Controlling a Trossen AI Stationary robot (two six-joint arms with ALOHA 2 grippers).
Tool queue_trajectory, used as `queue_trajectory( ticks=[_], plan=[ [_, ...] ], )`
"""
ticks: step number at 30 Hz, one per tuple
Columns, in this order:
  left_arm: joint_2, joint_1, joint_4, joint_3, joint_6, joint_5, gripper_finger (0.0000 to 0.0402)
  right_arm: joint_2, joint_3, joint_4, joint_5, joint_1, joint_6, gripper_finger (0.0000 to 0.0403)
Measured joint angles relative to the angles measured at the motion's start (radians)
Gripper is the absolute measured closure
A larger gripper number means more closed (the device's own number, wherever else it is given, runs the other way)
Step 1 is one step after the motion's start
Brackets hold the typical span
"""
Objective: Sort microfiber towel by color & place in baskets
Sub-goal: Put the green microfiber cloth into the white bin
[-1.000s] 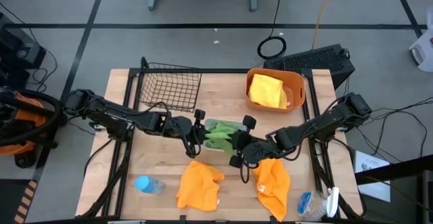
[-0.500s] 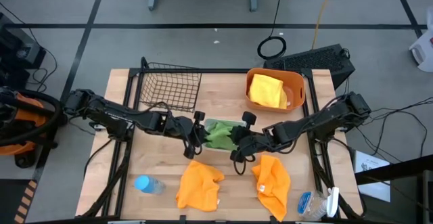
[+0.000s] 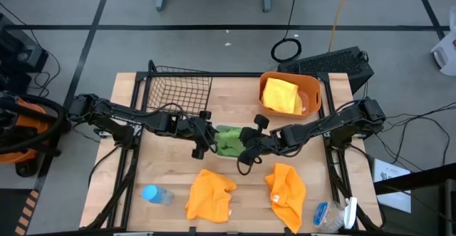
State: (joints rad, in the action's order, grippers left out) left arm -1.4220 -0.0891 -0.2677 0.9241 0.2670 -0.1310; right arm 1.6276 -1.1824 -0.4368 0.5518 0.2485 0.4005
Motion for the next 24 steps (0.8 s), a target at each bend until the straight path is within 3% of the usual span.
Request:
queue_trajectory(
  ticks=[16, 24],
  plan=[
    [0.0, -0.021, -0.038, 0.0, -0.077, -0.005, 0.021, 0.139, 0.0, 0.0, -0.073, -0.061, 0.034, 0.0391],
    [0.0, -0.066, -0.016, 0.0, -0.063, 0.03, 0.021, 0.199, 0.001, 0.009, -0.086, -0.073, 0.042, 0.0363]
  ],
)
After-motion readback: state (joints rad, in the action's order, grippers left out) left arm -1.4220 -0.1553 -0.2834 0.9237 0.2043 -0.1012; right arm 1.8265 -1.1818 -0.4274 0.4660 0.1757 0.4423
